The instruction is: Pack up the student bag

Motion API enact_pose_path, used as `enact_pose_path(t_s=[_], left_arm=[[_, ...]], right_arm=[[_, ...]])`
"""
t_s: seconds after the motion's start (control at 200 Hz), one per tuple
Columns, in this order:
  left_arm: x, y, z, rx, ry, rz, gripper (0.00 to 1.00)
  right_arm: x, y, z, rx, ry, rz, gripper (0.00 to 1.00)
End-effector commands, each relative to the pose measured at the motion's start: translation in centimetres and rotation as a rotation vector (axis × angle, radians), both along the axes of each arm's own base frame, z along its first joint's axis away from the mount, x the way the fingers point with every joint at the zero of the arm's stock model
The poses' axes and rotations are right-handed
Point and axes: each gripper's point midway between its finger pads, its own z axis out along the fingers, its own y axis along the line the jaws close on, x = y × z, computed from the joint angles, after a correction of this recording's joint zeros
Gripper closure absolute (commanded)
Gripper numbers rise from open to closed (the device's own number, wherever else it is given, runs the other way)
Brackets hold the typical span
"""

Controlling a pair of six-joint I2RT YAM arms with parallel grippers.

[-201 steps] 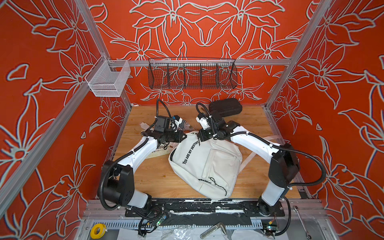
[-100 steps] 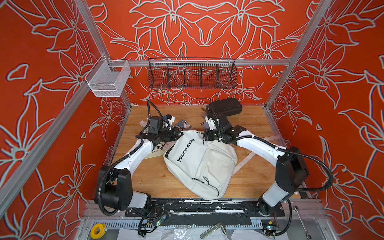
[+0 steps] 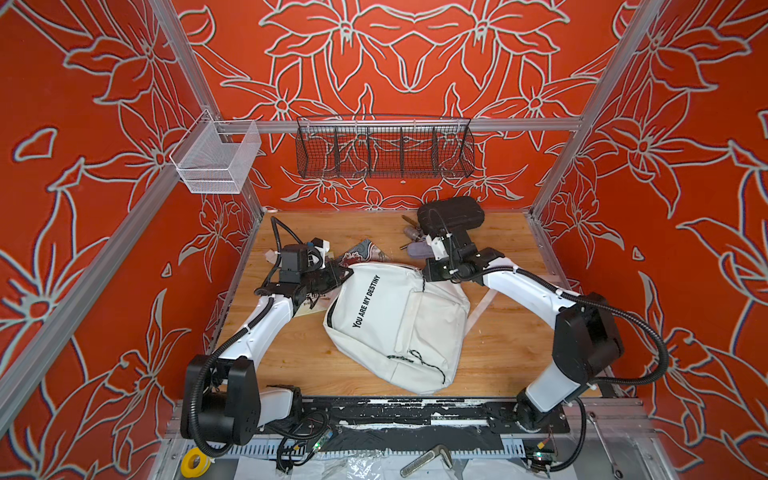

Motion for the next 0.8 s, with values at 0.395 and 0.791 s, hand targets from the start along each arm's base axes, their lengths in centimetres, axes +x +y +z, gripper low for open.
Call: enact_pose_path(t_s=[0.395,0.791], left_arm=[[-1.8,-5.1,-1.0,-0.055,-0.042,-0.037,1.0],[-3.4,-10.2,-3.0,0.05,-0.024,-0.178,0.52]], right_arm=[[2.9,-10.9,1.0,-0.395,-0.019,-0.026,1.0],[5.3,-11.6,4.7,-0.43,-0.206,-0.038,0.72]])
